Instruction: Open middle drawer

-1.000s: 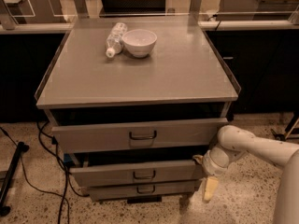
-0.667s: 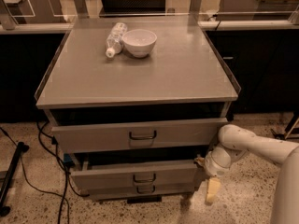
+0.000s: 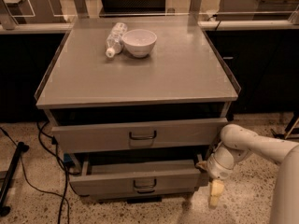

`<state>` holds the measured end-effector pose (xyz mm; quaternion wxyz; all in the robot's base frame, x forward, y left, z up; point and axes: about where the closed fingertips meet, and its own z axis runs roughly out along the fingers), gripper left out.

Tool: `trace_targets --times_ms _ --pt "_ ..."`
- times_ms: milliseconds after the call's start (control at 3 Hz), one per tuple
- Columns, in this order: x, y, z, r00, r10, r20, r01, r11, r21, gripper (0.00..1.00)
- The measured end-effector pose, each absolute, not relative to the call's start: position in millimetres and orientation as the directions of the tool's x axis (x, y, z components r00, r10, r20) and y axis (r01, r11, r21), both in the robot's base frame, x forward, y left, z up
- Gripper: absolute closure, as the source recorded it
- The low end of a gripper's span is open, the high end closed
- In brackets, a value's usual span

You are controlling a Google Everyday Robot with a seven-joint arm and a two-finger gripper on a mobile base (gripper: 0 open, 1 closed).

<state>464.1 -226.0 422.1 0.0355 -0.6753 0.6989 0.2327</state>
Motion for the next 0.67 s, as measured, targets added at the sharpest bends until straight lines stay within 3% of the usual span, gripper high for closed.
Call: trace_targets --times_ms 333,667 --pt "436.2 -243.0 436.4 -0.121 -0.943 -0.309 -0.916 -0.013 0.401 0.00" --pt "436.2 -243.0 436.4 -0.121 -0.943 -0.309 -0.916 -0.013 0.401 0.00"
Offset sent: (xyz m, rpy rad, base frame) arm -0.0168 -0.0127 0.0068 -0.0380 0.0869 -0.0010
